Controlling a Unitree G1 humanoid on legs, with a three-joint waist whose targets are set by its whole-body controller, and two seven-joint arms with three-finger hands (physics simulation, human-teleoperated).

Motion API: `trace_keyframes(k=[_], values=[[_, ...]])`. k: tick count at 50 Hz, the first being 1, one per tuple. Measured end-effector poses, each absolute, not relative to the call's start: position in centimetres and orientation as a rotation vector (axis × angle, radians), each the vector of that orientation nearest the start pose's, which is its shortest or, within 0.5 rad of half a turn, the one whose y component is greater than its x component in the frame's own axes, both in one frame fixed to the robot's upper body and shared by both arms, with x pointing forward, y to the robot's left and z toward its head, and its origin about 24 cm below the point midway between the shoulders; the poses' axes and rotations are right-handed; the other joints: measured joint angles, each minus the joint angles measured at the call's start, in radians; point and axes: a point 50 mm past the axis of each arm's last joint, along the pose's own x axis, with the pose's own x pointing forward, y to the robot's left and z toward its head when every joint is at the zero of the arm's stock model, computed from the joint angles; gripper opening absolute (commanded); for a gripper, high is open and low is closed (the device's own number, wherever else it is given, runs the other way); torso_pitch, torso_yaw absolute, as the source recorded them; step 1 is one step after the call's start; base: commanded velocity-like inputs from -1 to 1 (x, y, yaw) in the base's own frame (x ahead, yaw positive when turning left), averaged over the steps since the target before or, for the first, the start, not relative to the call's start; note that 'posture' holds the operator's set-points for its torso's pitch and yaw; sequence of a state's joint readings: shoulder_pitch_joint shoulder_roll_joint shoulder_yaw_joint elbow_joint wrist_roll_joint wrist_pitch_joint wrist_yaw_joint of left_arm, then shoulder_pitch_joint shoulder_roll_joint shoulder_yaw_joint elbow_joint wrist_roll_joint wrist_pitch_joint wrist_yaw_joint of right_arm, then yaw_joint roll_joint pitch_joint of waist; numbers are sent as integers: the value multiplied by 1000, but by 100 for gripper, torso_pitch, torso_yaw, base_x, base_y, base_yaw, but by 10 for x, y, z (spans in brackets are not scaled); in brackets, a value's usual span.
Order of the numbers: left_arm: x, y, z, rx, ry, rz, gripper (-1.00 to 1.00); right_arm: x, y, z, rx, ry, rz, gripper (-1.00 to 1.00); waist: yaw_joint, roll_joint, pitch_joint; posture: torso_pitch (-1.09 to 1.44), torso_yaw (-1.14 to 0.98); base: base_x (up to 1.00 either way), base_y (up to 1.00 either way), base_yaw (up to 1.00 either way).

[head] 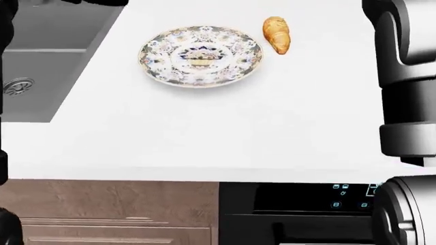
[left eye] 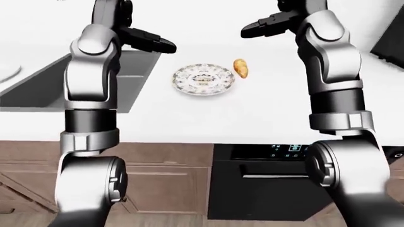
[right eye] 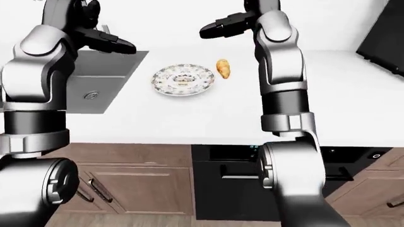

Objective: Place the pastries on the plates.

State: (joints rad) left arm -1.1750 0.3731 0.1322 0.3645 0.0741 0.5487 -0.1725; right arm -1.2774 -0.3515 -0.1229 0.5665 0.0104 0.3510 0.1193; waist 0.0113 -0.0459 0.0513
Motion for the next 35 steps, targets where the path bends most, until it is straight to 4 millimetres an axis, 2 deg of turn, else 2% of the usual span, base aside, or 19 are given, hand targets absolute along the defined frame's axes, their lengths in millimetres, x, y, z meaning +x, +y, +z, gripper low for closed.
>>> trace_keyframes(k=[2,4,8,10,12,13,15,17,18,21,23,24,25,27,29,31,33,35], values=[[384,172,315,300,-252,-43,100,396,-170,330,-207,-350,32,100,-8,-5,-4,0,0,36,0,0],[385,171,314,300,-237,-51,100,397,-171,329,-205,-339,27,100,-12,9,-3,0,0,52,0,0],[384,173,319,301,-247,-42,100,395,-169,330,-207,-348,33,100,-23,60,9,0,0,52,0,0],[383,172,323,307,-263,-42,100,395,-170,330,-205,-347,29,100,-32,88,2,0,0,49,0,0],[382,173,327,312,-275,-40,100,395,-170,332,-205,-351,31,100,-32,127,-10,0,0,48,0,0],[382,175,325,311,-271,-34,100,396,-167,330,-204,-346,39,100,-24,119,-6,0,0,46,0,0],[384,180,318,306,-240,-21,100,398,-162,323,-211,-322,61,100,-15,125,11,0,0,44,0,0],[386,182,316,303,-220,-12,100,399,-161,320,-213,-306,68,100,-9,114,8,0,0,21,0,0],[385,182,319,304,-230,-10,100,398,-163,324,-208,-317,61,100,-15,106,13,0,0,0,0,0],[381,181,329,309,-276,-6,100,393,-166,335,-197,-367,38,100,-17,63,35,0,0,0,0,0],[382,180,328,310,-270,-11,100,392,-169,336,-198,-370,24,100,-23,12,36,0,0,0,0,0],[383,179,324,308,-260,-15,100,393,-170,335,-199,-365,19,100,-26,4,36,0,0,0,0,0],[385,177,318,309,-240,-23,100,394,-172,331,-199,-354,11,100,-28,14,44,0,0,0,0,0],[389,173,306,310,-192,-45,100,397,-177,321,-196,-313,-4,100,-32,12,49,0,0,0,0,0],[391,172,303,309,-174,-54,100,399,-179,315,-194,-281,-14,100,-35,6,58,0,0,0,0,0],[390,174,306,308,-180,-50,100,400,-178,314,-196,-269,-12,100,-28,11,60,0,0,0,0,0],[388,176,312,307,-204,-38,100,399,-175,318,-200,-284,-6,100,-23,28,54,0,0,0,0,0],[385,178,321,309,-238,-25,100,396,-173,327,-203,-319,1,100,-25,62,37,0,0,0,0,0]])
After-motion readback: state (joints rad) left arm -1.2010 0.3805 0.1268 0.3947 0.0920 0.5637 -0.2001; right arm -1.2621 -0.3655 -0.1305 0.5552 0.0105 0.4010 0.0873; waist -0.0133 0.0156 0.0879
